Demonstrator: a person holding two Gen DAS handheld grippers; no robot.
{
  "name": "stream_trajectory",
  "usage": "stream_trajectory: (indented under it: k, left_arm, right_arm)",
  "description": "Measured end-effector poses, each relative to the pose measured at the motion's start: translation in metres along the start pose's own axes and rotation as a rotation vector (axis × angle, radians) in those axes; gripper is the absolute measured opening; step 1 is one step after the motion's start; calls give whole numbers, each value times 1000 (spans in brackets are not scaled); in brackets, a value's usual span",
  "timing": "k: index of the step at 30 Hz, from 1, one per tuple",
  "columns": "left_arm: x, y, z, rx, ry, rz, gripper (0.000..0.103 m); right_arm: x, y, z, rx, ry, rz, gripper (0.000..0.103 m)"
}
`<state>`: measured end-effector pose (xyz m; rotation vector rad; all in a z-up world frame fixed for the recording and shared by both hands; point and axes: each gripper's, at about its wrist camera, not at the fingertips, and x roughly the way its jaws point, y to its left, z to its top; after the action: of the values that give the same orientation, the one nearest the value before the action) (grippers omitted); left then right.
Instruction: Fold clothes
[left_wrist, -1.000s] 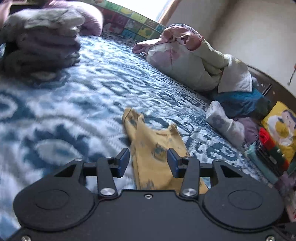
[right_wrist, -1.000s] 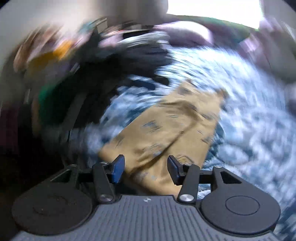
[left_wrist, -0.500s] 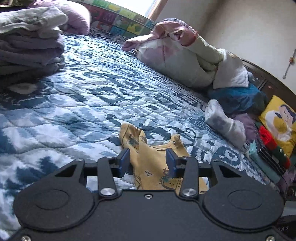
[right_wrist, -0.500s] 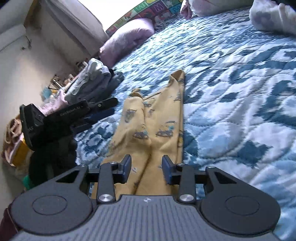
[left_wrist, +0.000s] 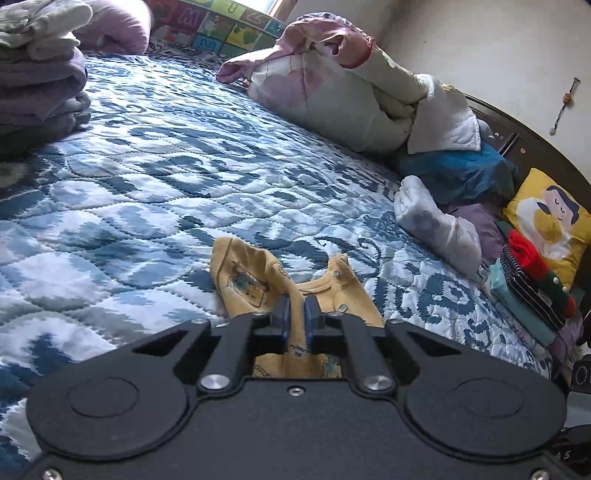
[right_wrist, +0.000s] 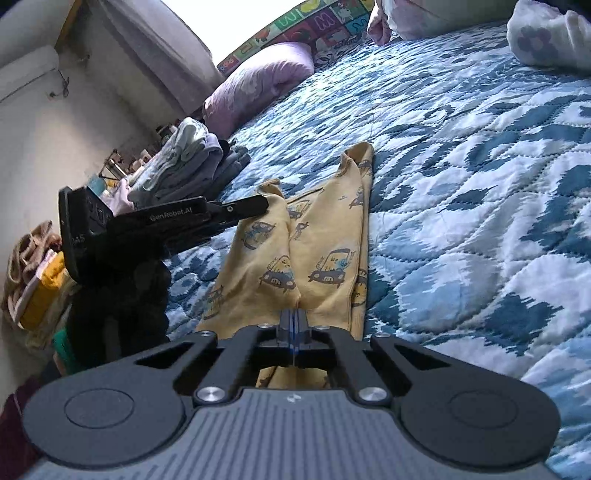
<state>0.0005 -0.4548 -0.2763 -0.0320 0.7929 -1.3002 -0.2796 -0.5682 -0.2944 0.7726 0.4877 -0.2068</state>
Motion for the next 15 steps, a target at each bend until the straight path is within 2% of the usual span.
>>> stream_trajectory:
  k: [6,12,15]
  left_arm:
    - [-2,4,3,-40,-33,3,2]
    - [8,2,0,-33,-4,34,3]
    - [9,5,0,-47,3,51,3]
  right_arm:
    - [-11,0,8,6,-62,13,2]
    - [0,-15,7,49,-8,-19,2]
    - [3,-19,8,69,9,-7,4]
